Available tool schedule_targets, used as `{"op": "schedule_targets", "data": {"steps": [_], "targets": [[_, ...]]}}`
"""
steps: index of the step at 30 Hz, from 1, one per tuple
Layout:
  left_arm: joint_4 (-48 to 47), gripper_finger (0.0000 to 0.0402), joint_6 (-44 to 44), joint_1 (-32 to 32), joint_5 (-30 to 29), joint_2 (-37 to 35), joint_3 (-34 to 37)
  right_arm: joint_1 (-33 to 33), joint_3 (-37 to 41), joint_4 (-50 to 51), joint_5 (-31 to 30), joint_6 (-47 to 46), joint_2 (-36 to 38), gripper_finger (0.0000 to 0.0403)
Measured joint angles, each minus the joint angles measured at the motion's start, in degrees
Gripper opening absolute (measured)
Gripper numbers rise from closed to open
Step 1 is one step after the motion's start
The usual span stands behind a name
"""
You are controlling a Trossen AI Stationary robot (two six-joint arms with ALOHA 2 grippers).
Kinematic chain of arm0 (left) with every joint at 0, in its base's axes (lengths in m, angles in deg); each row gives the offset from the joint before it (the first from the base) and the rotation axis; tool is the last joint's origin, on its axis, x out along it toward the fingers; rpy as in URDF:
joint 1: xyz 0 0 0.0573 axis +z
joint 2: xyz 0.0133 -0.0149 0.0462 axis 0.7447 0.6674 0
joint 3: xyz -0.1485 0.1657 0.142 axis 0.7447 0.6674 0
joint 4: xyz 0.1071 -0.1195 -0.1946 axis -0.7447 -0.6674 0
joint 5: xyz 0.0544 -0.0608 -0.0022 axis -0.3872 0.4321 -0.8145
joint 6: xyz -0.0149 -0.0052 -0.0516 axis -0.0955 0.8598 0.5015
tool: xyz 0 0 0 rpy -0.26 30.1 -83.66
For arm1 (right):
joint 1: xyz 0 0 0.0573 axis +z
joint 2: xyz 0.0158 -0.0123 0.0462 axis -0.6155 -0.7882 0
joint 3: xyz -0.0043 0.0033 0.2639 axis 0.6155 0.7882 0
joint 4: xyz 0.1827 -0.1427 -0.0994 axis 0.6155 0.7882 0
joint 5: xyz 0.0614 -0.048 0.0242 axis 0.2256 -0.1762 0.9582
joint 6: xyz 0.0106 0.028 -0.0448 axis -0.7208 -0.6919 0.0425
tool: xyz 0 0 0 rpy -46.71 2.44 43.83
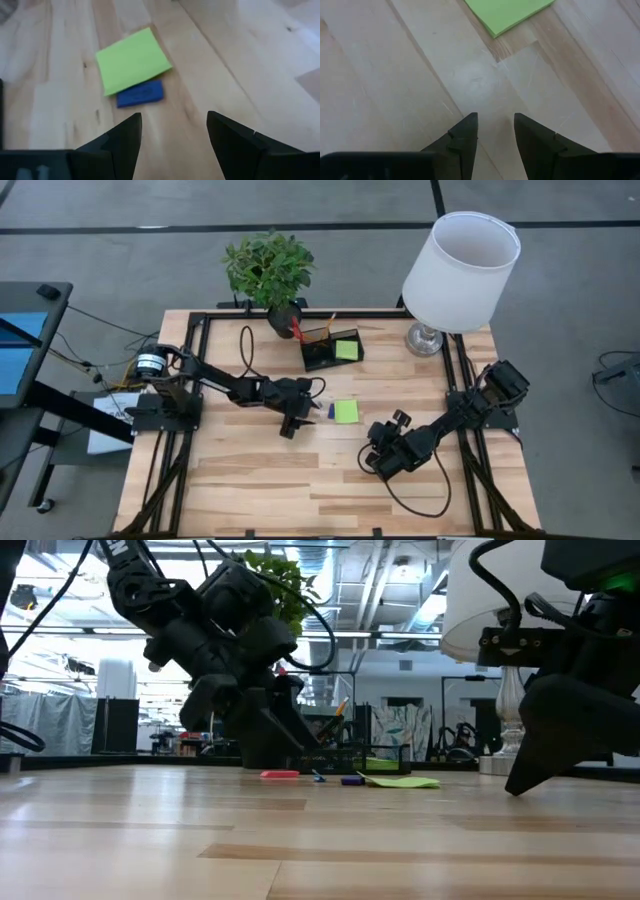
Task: Pick and place office supplies into organizer
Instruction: Put the blue binder clip into the desk organizer
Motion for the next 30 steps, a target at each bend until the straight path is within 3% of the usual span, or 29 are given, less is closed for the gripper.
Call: {"op": "schedule_targets", "data": {"steps": [17,30], "targets": [[0.16,0.0217,-4.39,2.52,-1.72,0.08,0.00,-0.06,0.07,0.35,-1.11,0.73,0.00,0.0127],[-2.87,0.0217,-2.44,2.73,-1.33,11.68,-8.90,-0.07,0.07,0.59,-1.29,0.77,0.00,0.0127]]}}
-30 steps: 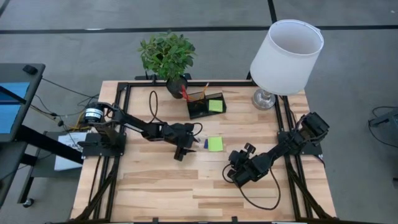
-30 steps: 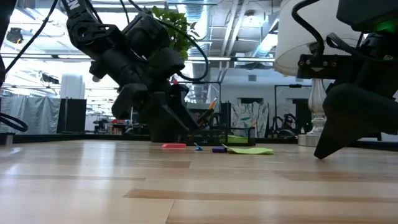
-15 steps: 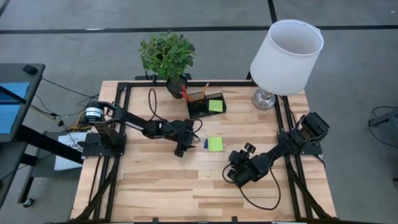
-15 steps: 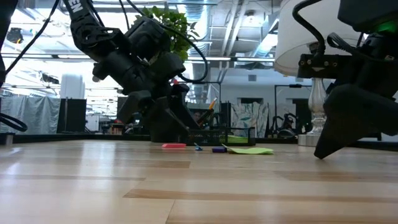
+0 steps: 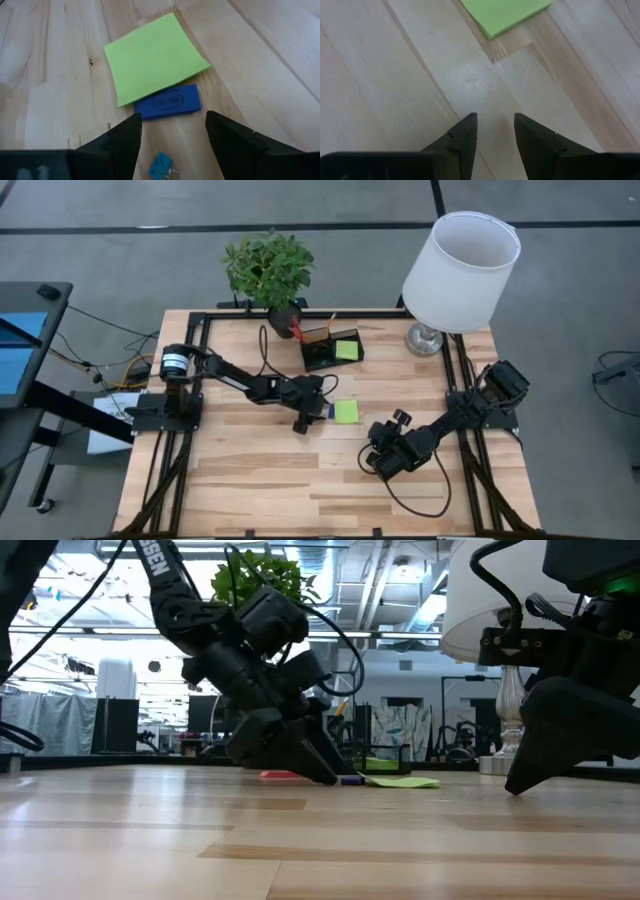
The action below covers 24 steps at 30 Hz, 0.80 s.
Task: Pick and place office supplies into organizer
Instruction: Put the blue binder clip into the desk organizer
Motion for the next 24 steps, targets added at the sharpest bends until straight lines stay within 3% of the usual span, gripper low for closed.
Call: {"op": "schedule_targets", "data": {"steps": [24], "targets": [[-12.46,0.0217,5.54,0.27,-2.37,-0.29,-2.55,0.15,0.00,-1.02,0.15,-0.11,0.00,0.0127]]}}
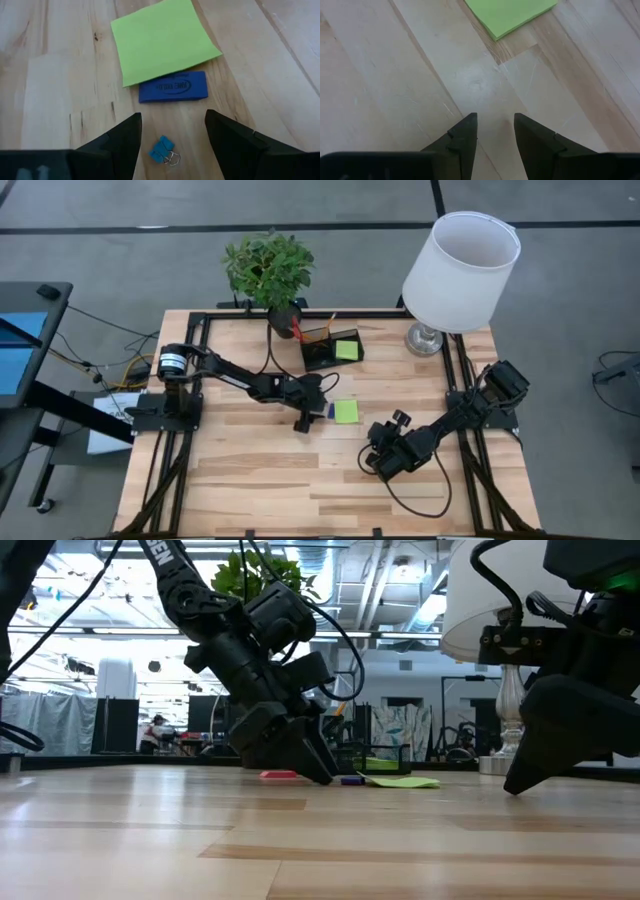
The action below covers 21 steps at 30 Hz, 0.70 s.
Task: Pick and place office supplies into organizer
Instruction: Put the blue binder clip into the desk organizer
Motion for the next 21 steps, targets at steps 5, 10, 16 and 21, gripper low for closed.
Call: {"op": "schedule_targets", "data": {"steps": [5,10,16,21], "targets": [[-0.40,0.0217,0.77,0.00,-0.18,-0.05,-0.02,0.00,0.00,-0.01,0.00,0.00,0.00,0.0127],[-1.71,0.0217,1.49,0.00,-1.04,-0.68,-0.02,0.00,0.00,-0.03,0.02,0.00,0.00,0.0127],[-10.54,0.0217,1.91,0.15,-2.95,-3.98,-0.02,0.00,-0.02,-0.53,0.02,0.00,0.00,0.0127],[-12.10,0.0217,1.01,0.17,-3.41,-5.25,0.28,0.00,-0.02,-0.58,0.02,0.02,0.00,0.0127]]}}
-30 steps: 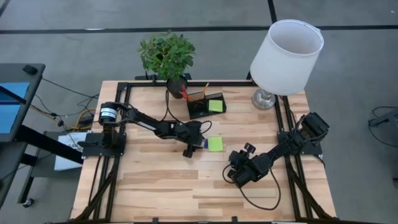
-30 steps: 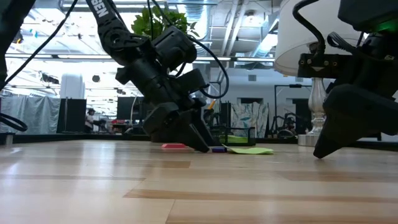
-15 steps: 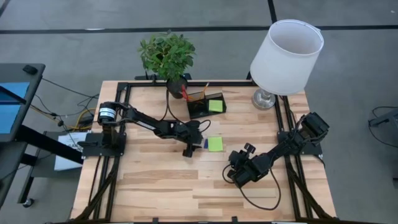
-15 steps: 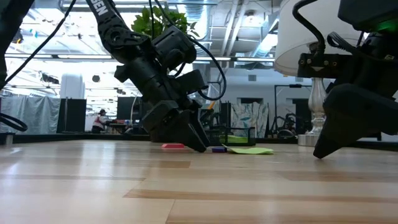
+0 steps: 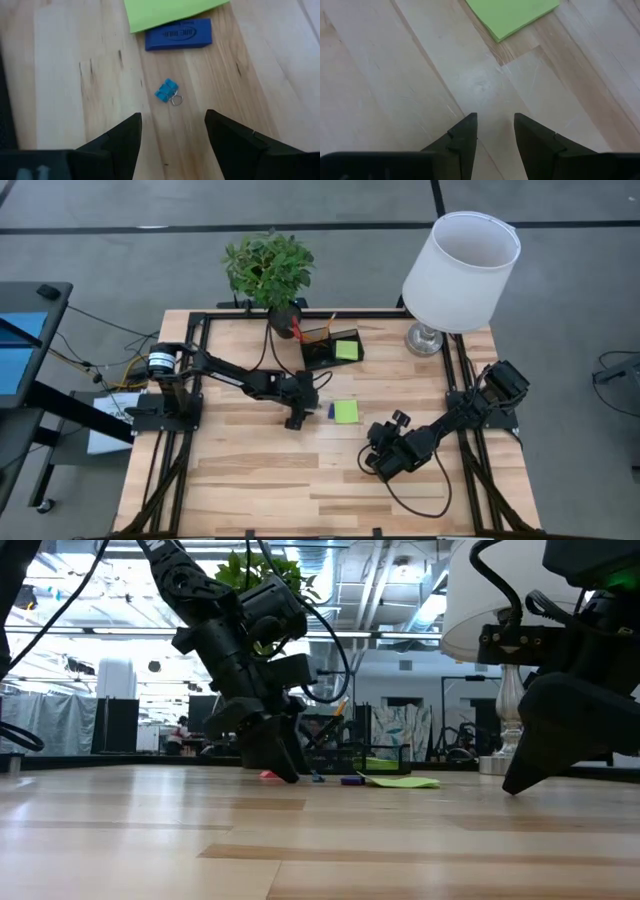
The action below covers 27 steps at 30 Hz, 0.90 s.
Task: Pick and place office supplies into organizer
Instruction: Put the blue binder clip into the desk organizer
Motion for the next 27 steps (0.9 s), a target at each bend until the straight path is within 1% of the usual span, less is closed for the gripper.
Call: {"op": "schedule_targets", "data": {"steps": [6,13,19,27], "targets": [[0.35,0.0217,-0.61,0.00,0.36,0.07,0.00,0.00,0.00,-0.22,0.00,0.00,0.00,0.0127],[2.99,0.0217,-2.53,-0.02,0.80,0.14,0.33,0.00,0.00,-0.22,0.00,0.02,0.00,0.0127],[5.13,0.0217,-2.75,0.01,2.33,0.31,0.35,-0.04,0.00,-0.21,0.00,0.09,0.00,0.0127],[7.20,0.0217,-3.54,-0.02,2.92,0.37,0.35,-0.04,0.00,-0.19,0.00,0.11,0.00,0.0127]]}}
